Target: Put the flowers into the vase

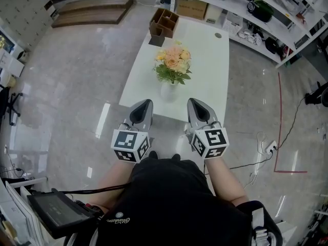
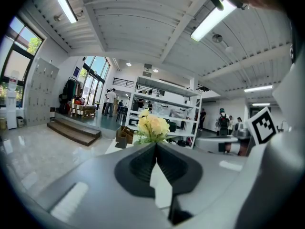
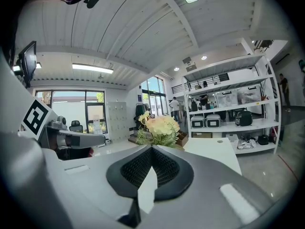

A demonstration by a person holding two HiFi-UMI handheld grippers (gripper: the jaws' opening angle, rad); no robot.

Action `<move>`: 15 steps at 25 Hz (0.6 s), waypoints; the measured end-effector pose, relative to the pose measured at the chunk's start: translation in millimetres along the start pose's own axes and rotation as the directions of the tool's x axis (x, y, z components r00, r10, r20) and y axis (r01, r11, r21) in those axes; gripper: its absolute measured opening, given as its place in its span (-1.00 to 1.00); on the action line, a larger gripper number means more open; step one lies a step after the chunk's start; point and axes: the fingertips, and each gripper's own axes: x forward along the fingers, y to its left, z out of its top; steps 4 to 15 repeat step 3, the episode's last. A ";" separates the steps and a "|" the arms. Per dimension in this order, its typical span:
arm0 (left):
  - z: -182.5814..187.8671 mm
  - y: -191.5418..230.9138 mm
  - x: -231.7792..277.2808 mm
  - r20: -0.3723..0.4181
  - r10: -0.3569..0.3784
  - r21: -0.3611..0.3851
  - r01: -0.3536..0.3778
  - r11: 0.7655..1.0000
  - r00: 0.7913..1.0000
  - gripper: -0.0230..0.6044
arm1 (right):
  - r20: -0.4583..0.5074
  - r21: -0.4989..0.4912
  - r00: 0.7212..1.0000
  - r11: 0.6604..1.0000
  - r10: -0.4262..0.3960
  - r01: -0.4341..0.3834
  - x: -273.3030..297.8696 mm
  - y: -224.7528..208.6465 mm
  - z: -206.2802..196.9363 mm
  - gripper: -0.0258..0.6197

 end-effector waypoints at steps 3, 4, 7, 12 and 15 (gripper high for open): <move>0.2 1.8 0.1 0.000 -0.002 -0.003 0.002 1.000 1.000 -0.90 | -0.003 -0.002 1.000 1.000 0.001 -0.001 1.4 1.1 -0.4 -0.92; 0.2 1.8 0.1 0.000 -0.002 -0.003 0.002 1.000 1.000 -0.90 | -0.003 -0.002 1.000 1.000 0.001 -0.001 1.4 1.1 -0.4 -0.92; 0.2 1.8 0.1 0.000 -0.002 -0.003 0.002 1.000 1.000 -0.90 | -0.003 -0.002 1.000 1.000 0.001 -0.001 1.4 1.1 -0.4 -0.92; 0.2 1.8 0.1 0.000 -0.002 -0.003 0.002 1.000 1.000 -0.90 | -0.003 -0.002 1.000 1.000 0.001 -0.001 1.4 1.1 -0.4 -0.92; 0.2 1.8 0.1 0.000 -0.002 -0.003 0.002 1.000 1.000 -0.90 | -0.003 -0.002 1.000 1.000 0.001 -0.001 1.4 1.1 -0.4 -0.92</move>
